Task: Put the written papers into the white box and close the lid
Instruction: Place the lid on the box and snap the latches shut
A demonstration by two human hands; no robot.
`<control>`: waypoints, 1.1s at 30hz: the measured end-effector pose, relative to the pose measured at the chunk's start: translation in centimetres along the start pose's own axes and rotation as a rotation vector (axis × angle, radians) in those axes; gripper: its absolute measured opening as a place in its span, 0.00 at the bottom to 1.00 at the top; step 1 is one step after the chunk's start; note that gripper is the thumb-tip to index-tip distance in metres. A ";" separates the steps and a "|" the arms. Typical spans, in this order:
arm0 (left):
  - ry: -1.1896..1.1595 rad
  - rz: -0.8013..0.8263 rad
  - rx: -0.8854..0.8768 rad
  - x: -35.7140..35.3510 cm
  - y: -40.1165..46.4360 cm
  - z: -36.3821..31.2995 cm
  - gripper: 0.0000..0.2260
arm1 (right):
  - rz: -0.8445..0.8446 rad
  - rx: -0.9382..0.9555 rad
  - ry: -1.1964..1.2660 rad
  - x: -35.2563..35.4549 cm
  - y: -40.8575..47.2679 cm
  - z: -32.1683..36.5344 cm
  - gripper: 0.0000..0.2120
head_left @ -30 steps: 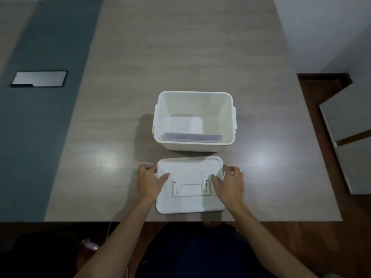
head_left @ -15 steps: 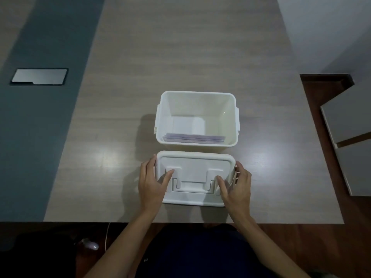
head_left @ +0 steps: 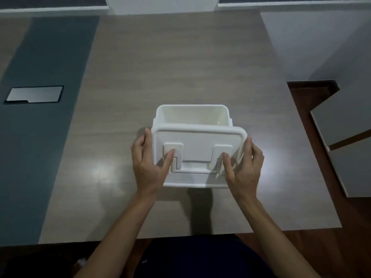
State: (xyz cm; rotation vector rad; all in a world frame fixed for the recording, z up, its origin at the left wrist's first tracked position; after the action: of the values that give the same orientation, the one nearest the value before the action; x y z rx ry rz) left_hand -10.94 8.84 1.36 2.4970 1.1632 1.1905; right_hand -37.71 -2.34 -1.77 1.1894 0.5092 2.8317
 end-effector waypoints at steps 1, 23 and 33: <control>0.002 0.015 0.001 -0.5 1.1 0.0 0.35 | 0.021 -0.006 -0.029 -0.4 1.1 0.2 0.35; -0.229 0.343 0.461 -10.0 8.7 7.6 0.32 | 0.381 -0.269 0.112 -9.1 10.6 -3.2 0.33; -0.353 0.400 0.559 -11.6 9.2 8.7 0.29 | 0.454 -0.390 0.272 -10.3 11.6 -3.2 0.33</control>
State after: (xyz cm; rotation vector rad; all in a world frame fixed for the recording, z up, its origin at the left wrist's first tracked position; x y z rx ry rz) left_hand -3.80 -3.96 -7.64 3.2969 1.0344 0.4674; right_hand -31.52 -15.80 -7.38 0.9447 -0.3549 3.2661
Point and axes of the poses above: each hand's wrist, its own y-axis towards the middle knuckle, its own x-axis out of the back of the hand, z = x × y, the point moved 10 cm from there along y, towards the middle knuckle, and after that the axes turned 2 degrees about -y, right-handed, at the moved point
